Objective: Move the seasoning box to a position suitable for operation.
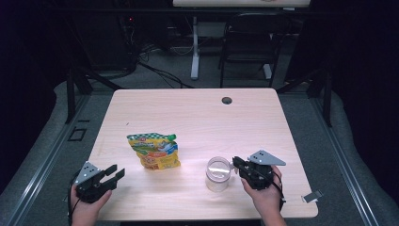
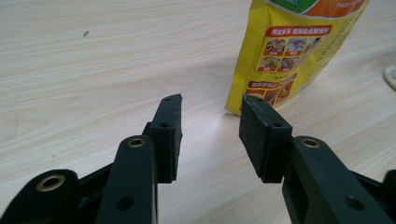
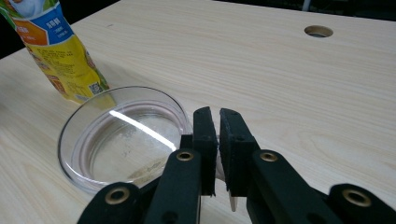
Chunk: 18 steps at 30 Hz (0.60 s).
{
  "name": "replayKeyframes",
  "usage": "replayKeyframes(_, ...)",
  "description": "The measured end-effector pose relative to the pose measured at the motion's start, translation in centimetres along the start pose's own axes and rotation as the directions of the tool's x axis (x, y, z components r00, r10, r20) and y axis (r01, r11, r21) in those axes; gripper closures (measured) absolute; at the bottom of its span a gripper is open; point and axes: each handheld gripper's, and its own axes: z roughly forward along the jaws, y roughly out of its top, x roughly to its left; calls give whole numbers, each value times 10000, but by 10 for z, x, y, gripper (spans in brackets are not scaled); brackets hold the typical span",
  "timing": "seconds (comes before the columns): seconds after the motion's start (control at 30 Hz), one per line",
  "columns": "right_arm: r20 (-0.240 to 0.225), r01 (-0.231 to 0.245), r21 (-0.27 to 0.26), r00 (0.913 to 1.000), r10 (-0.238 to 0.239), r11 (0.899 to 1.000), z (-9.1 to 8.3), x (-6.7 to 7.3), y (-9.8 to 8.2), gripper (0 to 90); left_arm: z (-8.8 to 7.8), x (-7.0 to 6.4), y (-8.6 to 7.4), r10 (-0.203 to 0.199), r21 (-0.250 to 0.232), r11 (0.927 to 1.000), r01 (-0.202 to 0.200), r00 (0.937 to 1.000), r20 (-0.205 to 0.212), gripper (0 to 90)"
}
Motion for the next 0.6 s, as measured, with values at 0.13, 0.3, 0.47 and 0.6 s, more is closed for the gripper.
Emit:
replayKeyframes(0.13,-154,-168,5,9997,168,9999,-1,-3,-1,860,0,0,0,-35,21,10000,35,10000,-31,598)
replayKeyframes(0.3,-279,-428,-98,9987,425,9990,-1,-4,-2,867,0,-1,-1,17,70,10000,-16,10000,-28,599)
replayKeyframes(0.47,-324,-663,-151,9973,658,9977,-1,-6,-3,877,-1,-1,-1,33,63,10000,-33,10000,-29,599)
replayKeyframes(0.6,-432,-837,-182,9956,828,9963,-1,-7,-4,878,0,-1,-1,31,36,10000,-31,10000,-48,599)
